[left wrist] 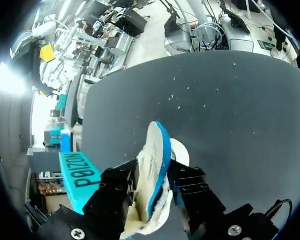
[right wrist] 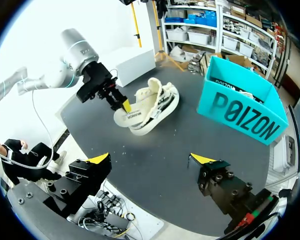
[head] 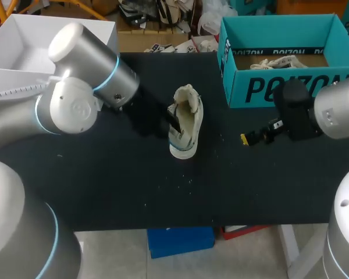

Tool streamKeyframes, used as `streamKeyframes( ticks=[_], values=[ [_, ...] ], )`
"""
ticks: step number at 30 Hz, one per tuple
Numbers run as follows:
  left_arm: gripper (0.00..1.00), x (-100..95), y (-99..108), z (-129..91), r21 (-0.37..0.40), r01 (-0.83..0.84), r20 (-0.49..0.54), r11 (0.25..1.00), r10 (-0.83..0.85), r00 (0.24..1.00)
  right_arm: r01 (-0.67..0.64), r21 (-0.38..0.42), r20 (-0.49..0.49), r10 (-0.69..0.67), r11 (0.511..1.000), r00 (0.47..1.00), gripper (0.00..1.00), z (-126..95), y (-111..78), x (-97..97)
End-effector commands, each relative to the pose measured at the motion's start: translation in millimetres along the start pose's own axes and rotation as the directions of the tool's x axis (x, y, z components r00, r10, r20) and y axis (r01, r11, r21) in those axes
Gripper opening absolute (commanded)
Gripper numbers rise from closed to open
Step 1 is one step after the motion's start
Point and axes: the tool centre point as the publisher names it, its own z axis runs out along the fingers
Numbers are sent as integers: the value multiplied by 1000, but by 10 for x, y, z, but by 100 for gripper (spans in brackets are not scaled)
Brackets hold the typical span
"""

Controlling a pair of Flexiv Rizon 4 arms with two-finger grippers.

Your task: Take the shoe out of the shoebox, open the shoe tongue, remove and reinsert the insole, then place the shoe into the shoebox

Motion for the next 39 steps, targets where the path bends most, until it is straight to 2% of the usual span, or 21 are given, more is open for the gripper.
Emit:
streamKeyframes(
  ticks=[1,10,19,21,33,39],
  values=[
    [0,25,-36,-28,0,-4,4,1000,4,1000,0,-2,-1,0,1000,1000,100,-3,-5,3],
    [0,-45,59,-8,-66,51,40,997,-48,998,0,-2,-1,0,1000,1000,100,-3,-5,3],
    [0,-145,281,102,-125,102,28,987,-99,995,0,-2,-1,0,1000,1000,100,-3,-5,3],
    [0,-141,336,138,-158,104,11,982,-104,995,0,-2,-1,0,1000,1000,100,-3,-5,3],
    [0,-165,558,332,-191,145,-4,971,-149,989,0,-2,-1,0,1000,1000,100,-3,-5,3],
    [0,-181,554,396,-187,146,-27,971,-154,988,0,-2,-1,0,1000,1000,100,-3,-5,3]
  ],
)
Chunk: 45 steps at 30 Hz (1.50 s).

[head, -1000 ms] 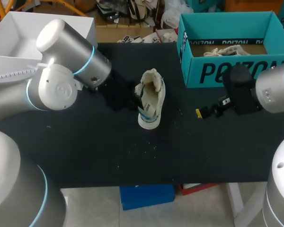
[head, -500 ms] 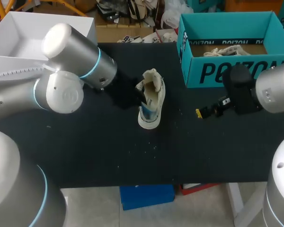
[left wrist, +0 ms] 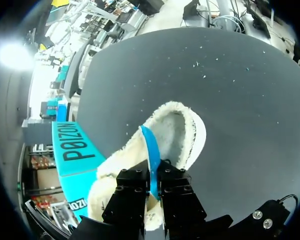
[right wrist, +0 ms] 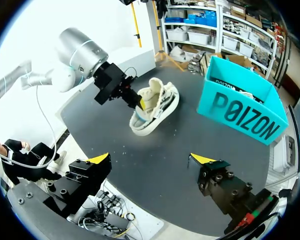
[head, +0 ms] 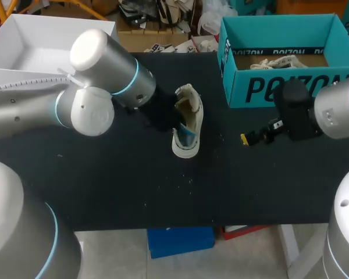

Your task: Take the shoe out of the shoebox, open the shoe tongue, remove and reinsert the insole, then place the shoe into the shoebox

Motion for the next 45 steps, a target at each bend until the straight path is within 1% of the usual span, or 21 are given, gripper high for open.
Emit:
streamKeyframes(
  ticks=[1,2,3,4,6,8,10,13,16,18,19,22,23,25,27,28,32,33,40,45],
  values=[
    [0,-31,-1,106,3,-4,-23,1000,5,1000,0,-1,-1,0,1000,1000,100,-2,-5,3],
    [0,-26,-18,111,13,-7,-26,1000,7,1000,0,-1,-1,0,1000,1000,100,-2,-5,3],
    [8,-22,-42,106,24,-11,-25,1000,12,1000,0,-1,-1,0,1000,1000,100,-2,-5,3],
    [20,-19,-66,89,36,-13,-19,999,14,1000,0,-1,-1,0,1000,1000,100,-2,-5,3],
    [29,-13,-108,14,56,-15,-6,998,16,1000,0,-1,-1,0,1000,1000,100,-2,-5,3],
    [41,-1,-149,-102,57,-31,-4,998,32,999,0,-1,-1,0,1000,1000,100,-2,-5,3],
    [45,10,-175,-237,76,-35,13,997,34,999,0,-1,-1,0,1000,1000,100,-2,-5,3],
    [48,22,-194,-385,77,-43,21,996,41,999,0,-1,-1,0,1000,1000,100,-2,-5,3],
    [48,21,-202,-428,63,-54,25,997,53,998,0,-1,-1,0,1000,1000,100,-2,-5,3],
    [47,17,-202,-411,57,-51,22,997,49,999,0,-1,-1,0,1000,1000,100,-2,-5,3],
    [45,17,-210,-389,53,-54,18,997,53,998,0,-1,-1,0,1000,1000,100,-2,-5,3],
    [35,25,-229,-317,34,-67,-11,997,68,998,0,-1,-1,0,1000,1000,100,-2,-5,3],
    [27,32,-236,-292,23,-75,-24,997,76,997,0,-1,-1,0,1000,1000,100,-2,-5,3],
    [18,51,-247,-250,14,-86,-46,996,87,995,0,-1,-1,0,1000,1000,100,-2,-5,3],
    [0,75,-254,-224,3,-96,-70,995,96,993,0,-1,-1,0,1000,1000,100,-2,-5,3],
    [0,93,-260,-209,-8,-107,-88,994,106,991,0,-1,-1,0,1000,1000,100,-2,-5,3],
    [1,167,-276,-168,-11,-128,-127,992,126,984,0,-1,-1,0,1000,1000,100,-2,-5,3],
    [0,178,-280,-164,0,-121,-124,993,120,985,0,-1,-1,0,1000,1000,100,-2,-5,3],
    [0,227,-239,-127,-5,-99,-135,995,97,986,0,-1,-1,0,1000,1000,100,-2,-5,3],
    [0,242,-255,-35,6,-95,-137,995,95,986,0,-1,-1,0,1000,1000,100,-2,-5,3]
  ],
)
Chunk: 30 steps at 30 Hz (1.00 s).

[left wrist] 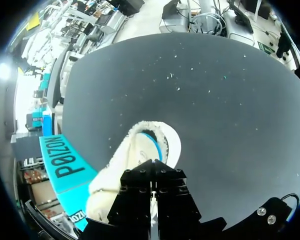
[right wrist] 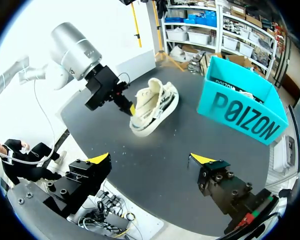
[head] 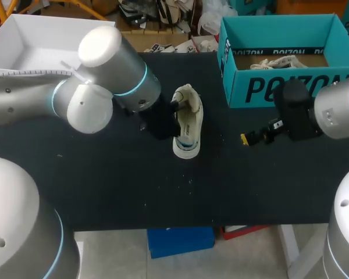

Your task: Take the shoe out of the shoebox, open the shoe tongue, remove and reinsert the insole, then place the shoe into the shoebox

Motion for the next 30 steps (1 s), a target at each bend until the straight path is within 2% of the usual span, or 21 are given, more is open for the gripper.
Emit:
streamKeyframes(
  ticks=[1,12,20,30],
  values=[
    [0,1,6,116,6,0,-3,1000,0,1000,0,-1,-1,0,1000,1000,100,-2,-5,3],
    [0,0,55,341,8,-9,-56,1000,9,998,0,-1,-1,0,1000,1000,100,-2,-5,3],
    [0,-86,155,384,10,-63,-105,998,64,992,0,-1,-1,0,1000,1000,100,-2,-5,3],
    [0,-48,121,606,74,-105,-185,992,117,976,0,-1,-1,0,1000,1000,100,-2,-5,3]
  ],
)
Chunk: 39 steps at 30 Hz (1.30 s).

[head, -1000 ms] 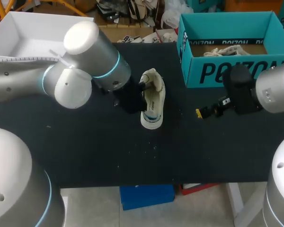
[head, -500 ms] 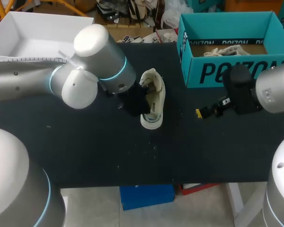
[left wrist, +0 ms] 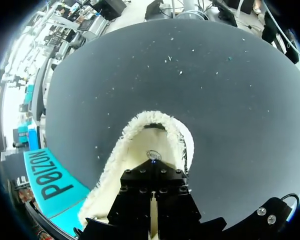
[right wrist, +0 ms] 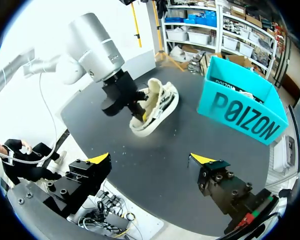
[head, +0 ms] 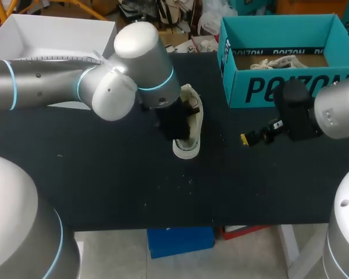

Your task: Take the shoe out of the shoebox, open the shoe tongue, remove and reinsert the insole, then place the shoe into the shoebox

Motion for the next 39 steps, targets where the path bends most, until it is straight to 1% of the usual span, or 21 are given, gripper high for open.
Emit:
streamKeyframes(
  ticks=[1,3,7,12,13,15,19,24,28,30,31,32,33,34,35,36,39],
  values=[
    [0,-53,58,140,18,-8,-18,1000,9,1000,0,-1,-1,0,1000,1000,100,-2,-5,3],
    [0,-58,67,136,18,-9,-20,1000,9,1000,0,-1,-1,0,1000,1000,100,-2,-5,3],
    [0,-91,95,26,-2,-16,-16,1000,15,1000,0,-1,-1,0,1000,1000,100,-2,-5,3],
    [0,-97,62,-251,-23,-27,1,999,27,1000,0,-1,-1,0,1000,1000,100,-2,-5,3],
    [0,-86,50,-339,-32,-30,3,999,30,1000,0,-1,-1,0,1000,1000,100,-2,-5,3],
    [0,-67,33,-474,-28,-21,25,999,22,999,0,-1,-1,0,1000,1000,100,-2,-5,3],
    [0,-2,16,-693,-47,-17,33,999,19,999,0,-1,-1,0,1000,1000,100,-2,-5,3],
    [9,133,48,-857,-76,-7,15,997,8,1000,0,-1,-1,0,1000,1000,100,-2,-5,3],
    [12,238,104,-974,-85,43,41,995,-40,998,0,-1,-1,0,1000,1000,100,-2,-5,3],
    [15,265,126,-999,-92,59,50,994,-54,997,0,-1,-1,0,1000,1000,100,-2,-5,3],
    [22,277,141,-1021,-91,78,71,993,-71,995,0,-1,-1,0,1000,1000,100,-2,-5,3],
    [24,284,160,-1038,-89,97,91,991,-89,992,0,-1,-1,0,1000,1000,100,-2,-5,3],
    [18,290,189,-1055,-83,129,122,988,-119,985,0,-1,-1,0,1000,1000,100,-2,-5,3],
    [2,295,226,-1071,-77,166,151,983,-153,977,0,-1,-1,0,1000,1000,100,-2,-5,3],
    [0,302,273,-1088,-74,200,181,977,-185,966,0,-1,-1,0,1000,1000,100,-2,-5,3],
    [0,309,321,-1104,-61,236,213,970,-219,952,0,-1,-1,0,1000,1000,100,-2,-5,3],
    [0,337,499,-1147,0,369,307,929,-352,885,0,-1,-1,0,1000,1000,100,-2,-5,3]
  ],
)
